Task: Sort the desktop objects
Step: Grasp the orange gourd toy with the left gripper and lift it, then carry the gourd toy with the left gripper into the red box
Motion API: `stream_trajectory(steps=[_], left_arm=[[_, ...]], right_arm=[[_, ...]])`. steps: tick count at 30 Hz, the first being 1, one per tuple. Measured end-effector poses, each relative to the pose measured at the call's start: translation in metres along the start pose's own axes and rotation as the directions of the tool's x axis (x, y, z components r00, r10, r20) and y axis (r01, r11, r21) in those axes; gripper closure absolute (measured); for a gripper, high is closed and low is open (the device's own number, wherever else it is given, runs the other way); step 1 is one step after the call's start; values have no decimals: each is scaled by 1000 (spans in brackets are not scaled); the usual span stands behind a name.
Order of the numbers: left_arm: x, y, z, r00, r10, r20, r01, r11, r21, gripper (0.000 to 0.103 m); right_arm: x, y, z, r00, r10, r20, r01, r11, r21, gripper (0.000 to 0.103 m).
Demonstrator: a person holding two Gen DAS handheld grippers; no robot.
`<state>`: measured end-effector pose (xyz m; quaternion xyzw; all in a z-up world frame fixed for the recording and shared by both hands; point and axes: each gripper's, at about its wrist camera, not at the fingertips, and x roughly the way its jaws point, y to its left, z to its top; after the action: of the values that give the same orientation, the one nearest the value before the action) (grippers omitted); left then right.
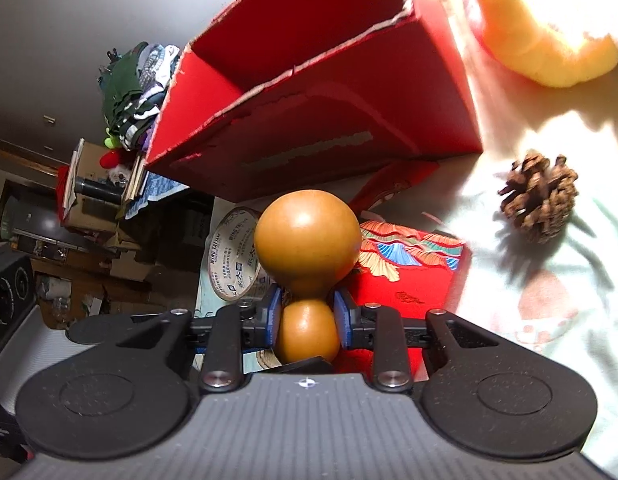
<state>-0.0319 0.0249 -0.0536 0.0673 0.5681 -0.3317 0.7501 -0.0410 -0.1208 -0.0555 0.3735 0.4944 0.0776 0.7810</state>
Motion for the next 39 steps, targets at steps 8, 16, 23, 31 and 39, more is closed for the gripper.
stream_trajectory(steps=[8,16,23,31,39], left_arm=[[-18,-51,30,997,-24,78,16,994,104,65],[-44,-84,72,981,-1,193,-26,990,138,65],[-62,-72,109,961,81,266,-109,990,94,65],[-49,-14,143,962,159,222,-172,984,41,65],[-4,61,178,982,158,106,-158,987,-11,64]], right_arm=[[-50,-11,11,996,12,92,-11,1000,-11,72],[-103,-6,52,986,42,163,-24,994,-108,73],[-100,17,104,982,99,160,-70,981,-179,73],[-42,35,145,986,110,123,-89,983,-161,73],[38,41,179,998,40,44,-35,994,-108,74]])
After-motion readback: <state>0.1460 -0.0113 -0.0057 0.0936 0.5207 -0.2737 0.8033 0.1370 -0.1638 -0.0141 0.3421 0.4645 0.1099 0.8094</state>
